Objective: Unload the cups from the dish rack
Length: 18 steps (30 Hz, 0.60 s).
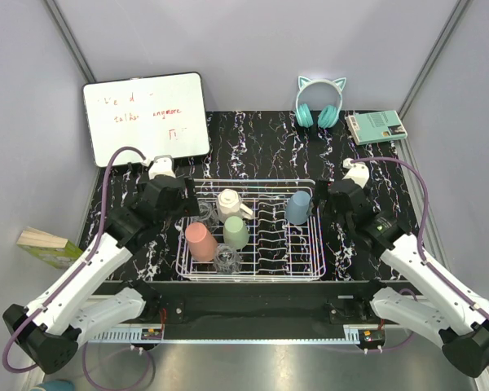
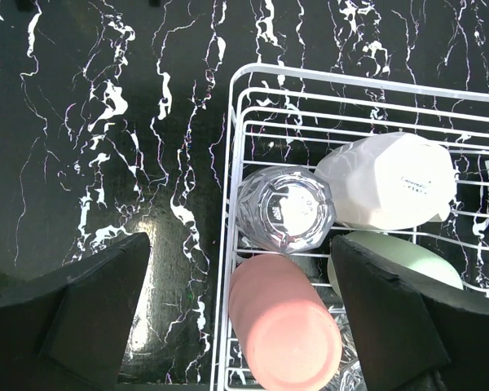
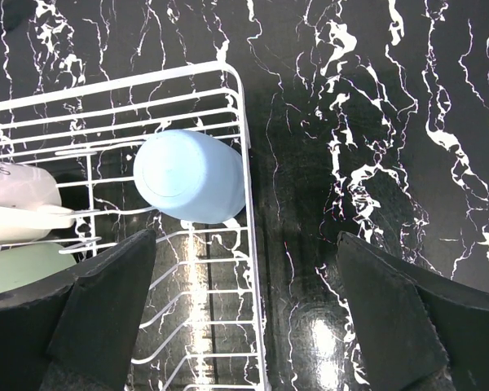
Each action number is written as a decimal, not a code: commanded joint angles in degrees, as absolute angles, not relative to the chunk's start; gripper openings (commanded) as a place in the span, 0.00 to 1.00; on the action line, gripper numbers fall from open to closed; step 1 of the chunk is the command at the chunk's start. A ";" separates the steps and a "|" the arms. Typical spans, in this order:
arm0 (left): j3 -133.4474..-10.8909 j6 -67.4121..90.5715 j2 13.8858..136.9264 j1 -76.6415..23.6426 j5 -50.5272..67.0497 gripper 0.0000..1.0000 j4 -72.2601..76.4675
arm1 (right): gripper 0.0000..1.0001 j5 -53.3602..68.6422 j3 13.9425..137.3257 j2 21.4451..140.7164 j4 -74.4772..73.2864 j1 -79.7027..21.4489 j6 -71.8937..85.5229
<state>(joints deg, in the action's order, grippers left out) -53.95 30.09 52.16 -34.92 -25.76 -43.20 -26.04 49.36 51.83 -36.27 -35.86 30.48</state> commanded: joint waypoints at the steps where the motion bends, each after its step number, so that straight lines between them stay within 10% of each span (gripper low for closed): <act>1: -54.14 29.97 51.33 -34.89 -25.23 0.99 -41.22 | 1.00 -27.77 49.49 51.33 -34.46 -35.95 32.07; 18: -51.33 26.72 49.14 -34.89 -19.08 0.99 -37.71 | 1.00 -18.55 57.38 60.18 -31.90 -35.95 23.99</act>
<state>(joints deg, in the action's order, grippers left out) -53.10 28.47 51.57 -34.92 -22.06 -41.76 -19.77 52.07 55.81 -31.99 -35.86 26.57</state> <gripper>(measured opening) 0.987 0.994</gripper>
